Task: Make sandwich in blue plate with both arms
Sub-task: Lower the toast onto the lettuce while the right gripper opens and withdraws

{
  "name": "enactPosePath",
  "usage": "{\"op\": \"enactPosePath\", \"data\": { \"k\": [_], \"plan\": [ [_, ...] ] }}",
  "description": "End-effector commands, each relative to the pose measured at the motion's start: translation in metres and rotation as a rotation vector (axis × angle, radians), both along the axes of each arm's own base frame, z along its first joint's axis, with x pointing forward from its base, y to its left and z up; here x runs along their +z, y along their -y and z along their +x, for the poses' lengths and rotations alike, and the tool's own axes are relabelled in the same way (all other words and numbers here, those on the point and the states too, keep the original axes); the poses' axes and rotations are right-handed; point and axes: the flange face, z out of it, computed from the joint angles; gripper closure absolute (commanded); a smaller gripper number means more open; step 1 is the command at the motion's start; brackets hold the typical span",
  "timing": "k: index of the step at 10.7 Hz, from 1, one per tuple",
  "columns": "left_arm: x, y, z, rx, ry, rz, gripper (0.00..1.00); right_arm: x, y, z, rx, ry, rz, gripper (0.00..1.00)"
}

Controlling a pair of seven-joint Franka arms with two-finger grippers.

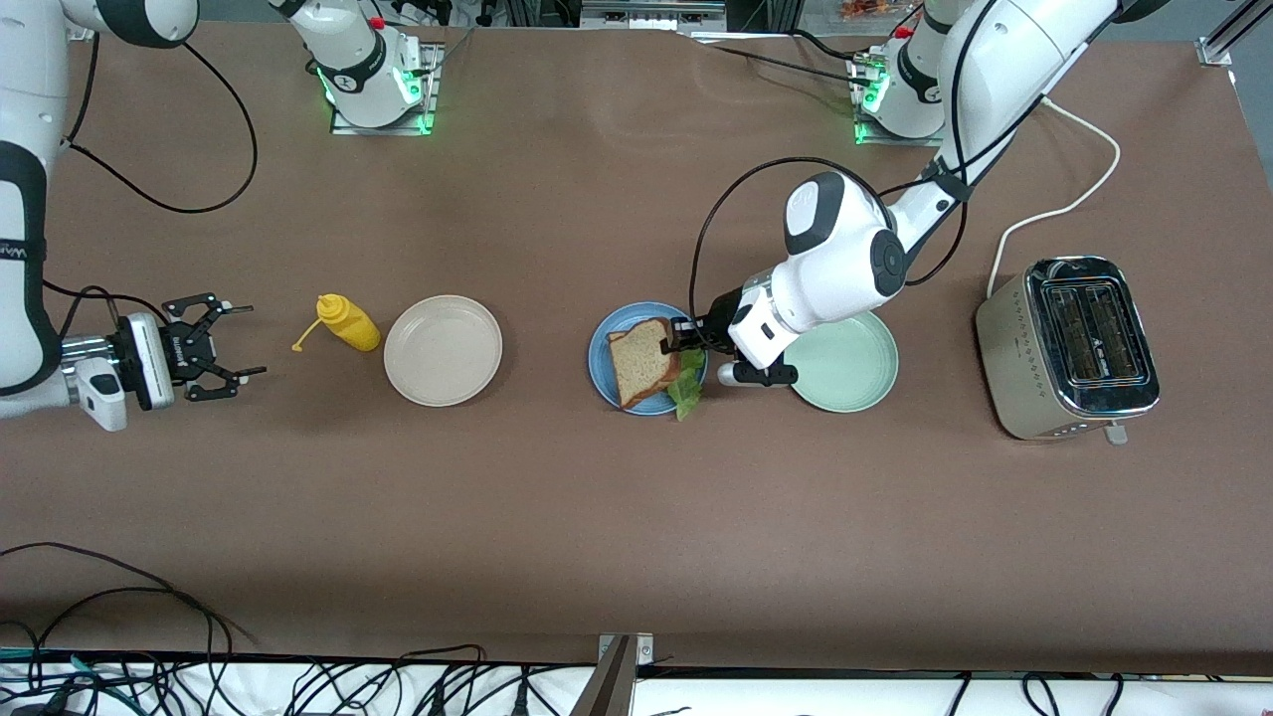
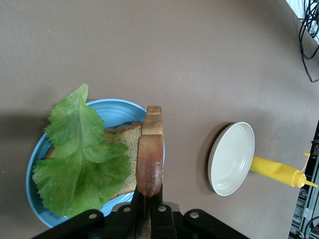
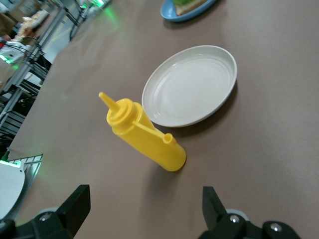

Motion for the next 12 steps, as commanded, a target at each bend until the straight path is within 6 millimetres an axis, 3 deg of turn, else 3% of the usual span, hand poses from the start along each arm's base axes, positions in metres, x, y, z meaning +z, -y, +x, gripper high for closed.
{"op": "enactPosePath", "data": {
  "k": [1,5,6,8,9,12],
  "plan": [
    [-0.017,0.003,-0.007,-0.027,-0.02,-0.015,1.0,0.064,-0.013,0.002,-0.112,-0.07,-0.26,0.0],
    [-0.027,0.001,-0.011,-0.047,-0.033,-0.011,1.0,0.156,-0.062,-0.002,-0.294,-0.137,-0.639,0.0],
    [-0.029,0.001,-0.013,-0.059,-0.052,-0.008,0.95,0.178,-0.082,-0.005,-0.333,-0.13,-0.745,0.0],
    [-0.029,-0.001,-0.015,-0.078,-0.066,-0.005,0.75,0.211,-0.109,-0.013,-0.439,-0.114,-0.917,0.0],
    [-0.028,-0.001,-0.015,-0.085,-0.067,-0.002,0.57,0.226,-0.121,-0.021,-0.502,-0.104,-0.985,0.0],
    [-0.011,-0.008,-0.013,-0.076,-0.03,0.023,0.31,0.257,-0.131,-0.045,-0.742,-0.12,-1.112,0.0]
  ]
}}
